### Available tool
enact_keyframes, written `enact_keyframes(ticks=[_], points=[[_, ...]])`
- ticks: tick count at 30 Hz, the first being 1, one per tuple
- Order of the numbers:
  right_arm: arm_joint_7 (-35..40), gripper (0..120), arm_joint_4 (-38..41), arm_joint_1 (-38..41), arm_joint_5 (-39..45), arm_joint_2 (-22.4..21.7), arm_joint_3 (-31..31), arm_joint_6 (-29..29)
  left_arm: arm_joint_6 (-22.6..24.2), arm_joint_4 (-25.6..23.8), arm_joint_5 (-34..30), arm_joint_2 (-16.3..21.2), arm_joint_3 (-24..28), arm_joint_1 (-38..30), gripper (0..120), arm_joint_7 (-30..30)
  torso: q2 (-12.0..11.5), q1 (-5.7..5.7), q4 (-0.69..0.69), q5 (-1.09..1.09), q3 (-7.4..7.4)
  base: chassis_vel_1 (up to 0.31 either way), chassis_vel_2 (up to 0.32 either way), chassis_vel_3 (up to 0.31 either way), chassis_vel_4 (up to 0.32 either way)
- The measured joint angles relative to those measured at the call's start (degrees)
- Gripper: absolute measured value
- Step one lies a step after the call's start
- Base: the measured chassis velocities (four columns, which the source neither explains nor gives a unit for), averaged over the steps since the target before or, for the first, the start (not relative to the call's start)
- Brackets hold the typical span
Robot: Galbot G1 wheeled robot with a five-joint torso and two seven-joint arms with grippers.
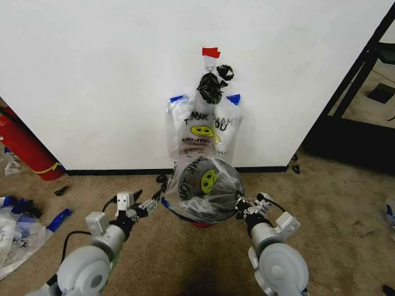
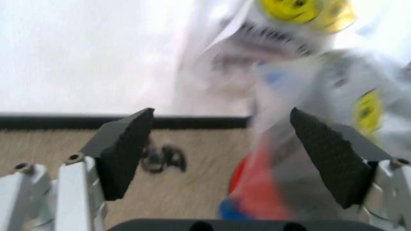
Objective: Pick up the garbage bag from the wall and place it over the trash bin.
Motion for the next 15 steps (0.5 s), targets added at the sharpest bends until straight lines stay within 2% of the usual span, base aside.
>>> enact_keyframes(ticks=[5, 10, 11, 13, 15], points=[[-0.8, 1, -0.4, 0.0, -2.9, 0.2, -0.8, 1.1, 2.9, -4.2, -2.3, 1.7, 2.5, -3.6, 70, -1.8, 0.0, 0.0, 0.0, 0.0, 0.0, 0.0, 0.0, 0.0, 0.0], [-1.9, 1, -2.4, 1.2, -6.1, 0.4, -3.0, 1.9, 8.6, -10.5, -8.0, 5.3, 4.9, -8.0, 47, -4.6, 0.0, 0.0, 0.01, 0.0, 0.0, 0.0, 0.0, 0.0, 0.0], [-1.9, 1, -2.4, 1.2, -6.1, 0.4, -3.0, 1.9, 8.6, -10.5, -8.0, 5.3, 4.9, -8.0, 47, -4.6, 0.0, 0.0, 0.01, 0.0, 0.0, 0.0, 0.0, 0.0, 0.0], [-2.2, 1, -3.1, 1.8, -7.2, 0.6, -3.8, 2.1, 10.5, -11.6, -10.2, 6.9, 6.4, -10.7, 39, -5.4, 0.0, 0.0, 0.03, 0.01, 0.0, 0.0, 0.0, 0.0, 0.0], [-2.6, 1, -3.7, 2.1, -8.3, 0.7, -4.2, 2.4, 12.5, -12.2, -12.3, 8.1, 8.3, -13.5, 29, -6.4, 0.0, 0.0, -0.03, -0.01, 0.0, 0.0, 0.0, 0.0, 0.0]])
